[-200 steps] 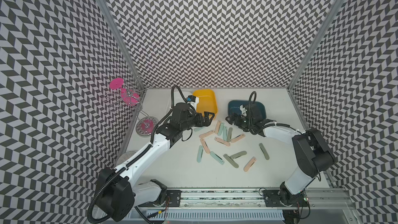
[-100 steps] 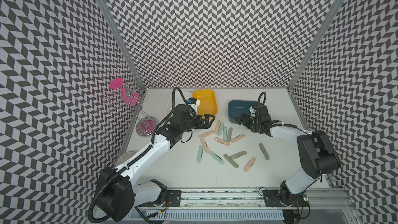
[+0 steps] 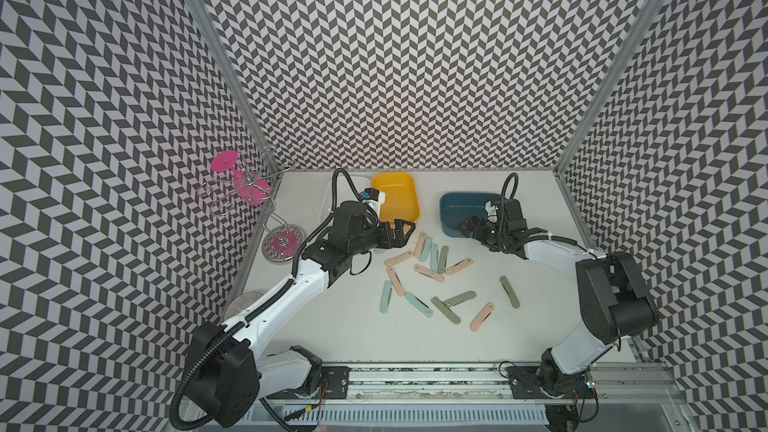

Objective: Place the fruit knives into the storage box by color
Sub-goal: Place the storage box at the center of the board, then pick up the fruit knife from the center of the board.

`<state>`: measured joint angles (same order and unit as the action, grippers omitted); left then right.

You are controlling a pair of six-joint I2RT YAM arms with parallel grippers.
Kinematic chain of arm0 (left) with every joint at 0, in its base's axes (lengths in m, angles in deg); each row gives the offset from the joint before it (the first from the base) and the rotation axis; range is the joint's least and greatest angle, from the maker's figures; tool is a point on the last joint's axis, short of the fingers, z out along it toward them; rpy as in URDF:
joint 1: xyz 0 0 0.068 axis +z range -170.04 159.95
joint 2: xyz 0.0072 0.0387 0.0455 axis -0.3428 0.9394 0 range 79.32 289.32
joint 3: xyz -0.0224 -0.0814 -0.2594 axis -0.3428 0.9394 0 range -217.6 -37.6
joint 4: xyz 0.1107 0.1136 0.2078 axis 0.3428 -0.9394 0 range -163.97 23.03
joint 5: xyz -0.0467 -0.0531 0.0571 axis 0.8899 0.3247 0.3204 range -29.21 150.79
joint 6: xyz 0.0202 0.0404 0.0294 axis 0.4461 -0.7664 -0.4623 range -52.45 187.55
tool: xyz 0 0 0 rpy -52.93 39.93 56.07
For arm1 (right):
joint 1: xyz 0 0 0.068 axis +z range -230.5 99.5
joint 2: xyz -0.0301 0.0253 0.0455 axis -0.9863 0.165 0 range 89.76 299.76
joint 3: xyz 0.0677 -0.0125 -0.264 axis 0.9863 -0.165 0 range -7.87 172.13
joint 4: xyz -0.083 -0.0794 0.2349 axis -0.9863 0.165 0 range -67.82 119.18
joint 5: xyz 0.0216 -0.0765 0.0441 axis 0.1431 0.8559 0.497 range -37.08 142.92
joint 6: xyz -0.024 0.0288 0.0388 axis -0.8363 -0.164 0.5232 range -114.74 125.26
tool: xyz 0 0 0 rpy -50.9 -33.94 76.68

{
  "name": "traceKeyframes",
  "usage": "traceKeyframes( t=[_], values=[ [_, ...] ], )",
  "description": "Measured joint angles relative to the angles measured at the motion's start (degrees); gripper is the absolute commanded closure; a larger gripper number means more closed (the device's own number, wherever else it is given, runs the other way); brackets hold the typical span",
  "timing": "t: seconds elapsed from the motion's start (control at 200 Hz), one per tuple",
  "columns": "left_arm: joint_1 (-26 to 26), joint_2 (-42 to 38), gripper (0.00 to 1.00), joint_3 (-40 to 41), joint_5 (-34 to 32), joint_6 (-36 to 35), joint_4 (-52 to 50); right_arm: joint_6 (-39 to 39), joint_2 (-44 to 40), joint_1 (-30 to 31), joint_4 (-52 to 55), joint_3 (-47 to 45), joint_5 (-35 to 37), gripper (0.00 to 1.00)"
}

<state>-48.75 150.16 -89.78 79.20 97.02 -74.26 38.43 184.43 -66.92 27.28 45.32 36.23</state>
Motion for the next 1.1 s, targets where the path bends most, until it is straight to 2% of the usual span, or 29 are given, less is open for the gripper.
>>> traceKeyframes(
  t=[0.215,0.431,0.711,0.907,1.097],
  values=[
    [0.00,0.00,0.00,0.35,-0.02,0.26,0.39,-2.12,-10.01,1.31,4.87,-2.89,0.98,0.04],
    [0.00,-0.15,0.00,1.88,0.15,1.07,0.98,-1.62,-23.82,6.60,12.22,-9.79,5.92,0.08],
    [0.00,-2.91,0.00,3.15,0.31,1.57,1.66,4.33,-36.65,15.06,26.64,-18.60,11.82,0.20],
    [0.00,-3.89,0.00,3.93,0.42,1.68,2.51,9.31,-41.55,19.65,33.14,-21.33,13.92,0.29],
    [0.00,-3.89,0.00,4.57,1.09,1.70,3.04,14.21,-41.38,26.25,35.74,-24.04,15.17,0.31]
  ],
)
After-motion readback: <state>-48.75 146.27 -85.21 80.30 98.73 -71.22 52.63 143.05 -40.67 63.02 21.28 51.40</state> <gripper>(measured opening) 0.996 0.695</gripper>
